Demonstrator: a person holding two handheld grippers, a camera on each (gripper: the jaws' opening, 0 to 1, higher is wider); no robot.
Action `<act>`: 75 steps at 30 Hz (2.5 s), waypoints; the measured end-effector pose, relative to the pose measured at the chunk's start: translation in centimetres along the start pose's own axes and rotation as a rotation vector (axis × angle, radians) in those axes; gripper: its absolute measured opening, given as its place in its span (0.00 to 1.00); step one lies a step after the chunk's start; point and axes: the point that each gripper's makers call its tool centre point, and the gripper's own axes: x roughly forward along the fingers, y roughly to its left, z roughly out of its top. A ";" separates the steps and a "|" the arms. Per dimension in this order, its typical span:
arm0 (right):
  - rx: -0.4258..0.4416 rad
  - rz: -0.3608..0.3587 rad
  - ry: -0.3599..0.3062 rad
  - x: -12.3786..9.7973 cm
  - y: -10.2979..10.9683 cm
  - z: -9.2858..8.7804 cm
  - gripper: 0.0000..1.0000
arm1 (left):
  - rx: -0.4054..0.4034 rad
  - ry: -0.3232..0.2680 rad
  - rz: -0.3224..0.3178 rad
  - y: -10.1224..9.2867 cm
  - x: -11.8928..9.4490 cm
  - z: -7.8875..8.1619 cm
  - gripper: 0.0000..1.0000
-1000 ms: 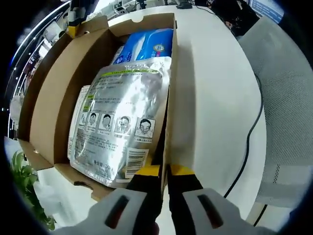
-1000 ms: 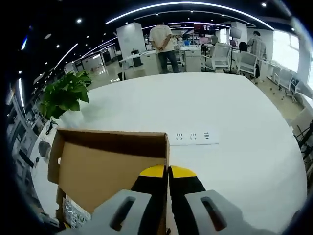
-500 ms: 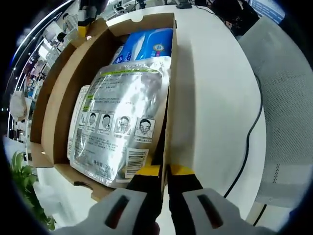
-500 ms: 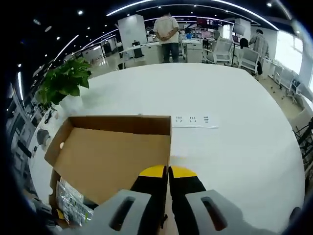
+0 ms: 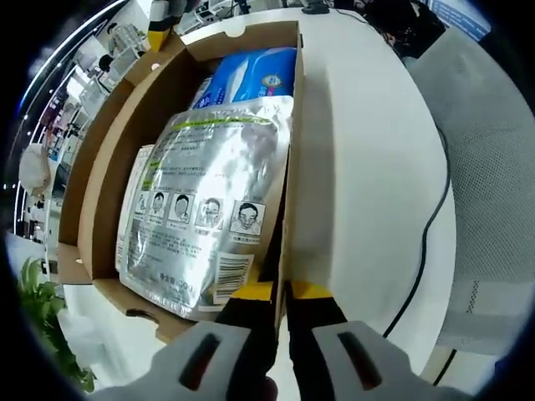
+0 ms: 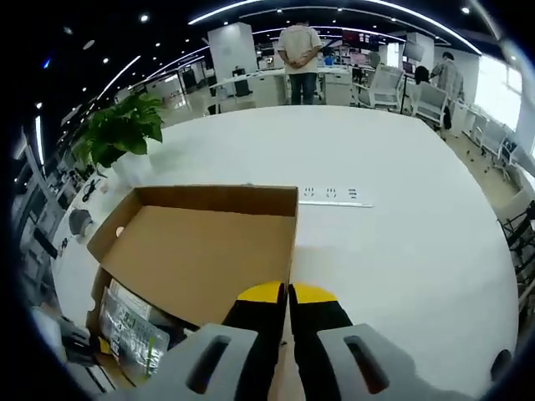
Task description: Operate the shoe box by opening the lid, removing the specified soft item, and placing it in the target area until the item is outside and the box remains undamaged.
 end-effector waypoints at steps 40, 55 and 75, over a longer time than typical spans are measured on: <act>0.116 0.437 -0.035 -9.1 5.8 -3.0 0.39 | 0.001 0.000 -0.016 0.9 -0.5 -0.2 0.03; 0.140 0.654 0.013 -11.3 10.6 -4.7 0.53 | 0.009 -0.002 -0.018 0.7 -0.6 -0.2 0.02; 0.606 0.810 0.303 -8.1 13.1 -8.6 0.37 | 0.004 -0.001 -0.016 0.4 -0.4 -0.1 0.03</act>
